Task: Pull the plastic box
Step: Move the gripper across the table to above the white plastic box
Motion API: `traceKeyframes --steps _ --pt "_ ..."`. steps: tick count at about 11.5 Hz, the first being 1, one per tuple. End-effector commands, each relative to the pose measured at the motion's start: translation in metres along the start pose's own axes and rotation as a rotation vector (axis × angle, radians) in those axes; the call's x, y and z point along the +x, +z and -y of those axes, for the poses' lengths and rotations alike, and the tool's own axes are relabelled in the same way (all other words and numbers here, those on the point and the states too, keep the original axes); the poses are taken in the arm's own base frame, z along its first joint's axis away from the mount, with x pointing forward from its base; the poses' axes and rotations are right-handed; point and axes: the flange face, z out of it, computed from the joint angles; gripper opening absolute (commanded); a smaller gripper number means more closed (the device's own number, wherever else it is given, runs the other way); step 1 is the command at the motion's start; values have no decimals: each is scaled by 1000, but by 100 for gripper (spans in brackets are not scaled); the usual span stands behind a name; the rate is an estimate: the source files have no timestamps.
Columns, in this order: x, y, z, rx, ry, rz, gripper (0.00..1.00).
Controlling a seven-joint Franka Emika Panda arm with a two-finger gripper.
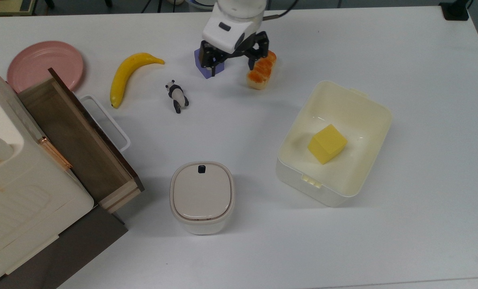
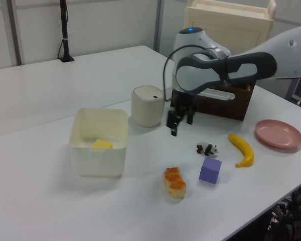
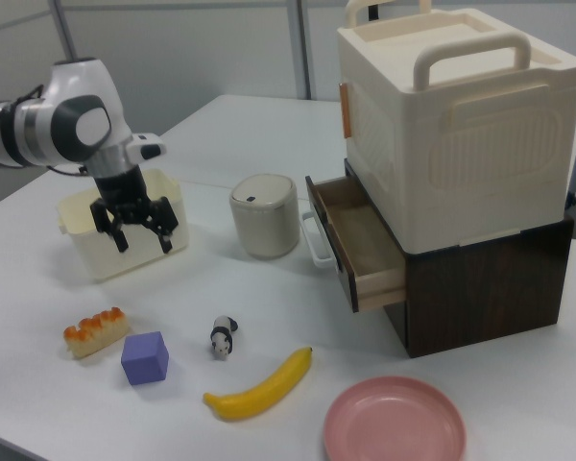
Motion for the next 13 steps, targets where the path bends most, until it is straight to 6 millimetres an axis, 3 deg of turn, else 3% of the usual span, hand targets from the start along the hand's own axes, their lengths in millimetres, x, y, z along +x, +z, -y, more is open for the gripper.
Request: traceKeyframes --steps 1,3,5,7,9,11,13 --pt "37 -9 34 62 144 -40 100" --pt "65 -18 60 94 205 -66 100" --pt "78 -36 90 84 -67 -125 100" --pt "97 -57 96 52 -166 -184 100" --pt "103 -33 104 22 -318 -149 100" --pt "124 -13 109 15 -390 -138 100" --pt "130 8 132 -30 -503 -117 100"
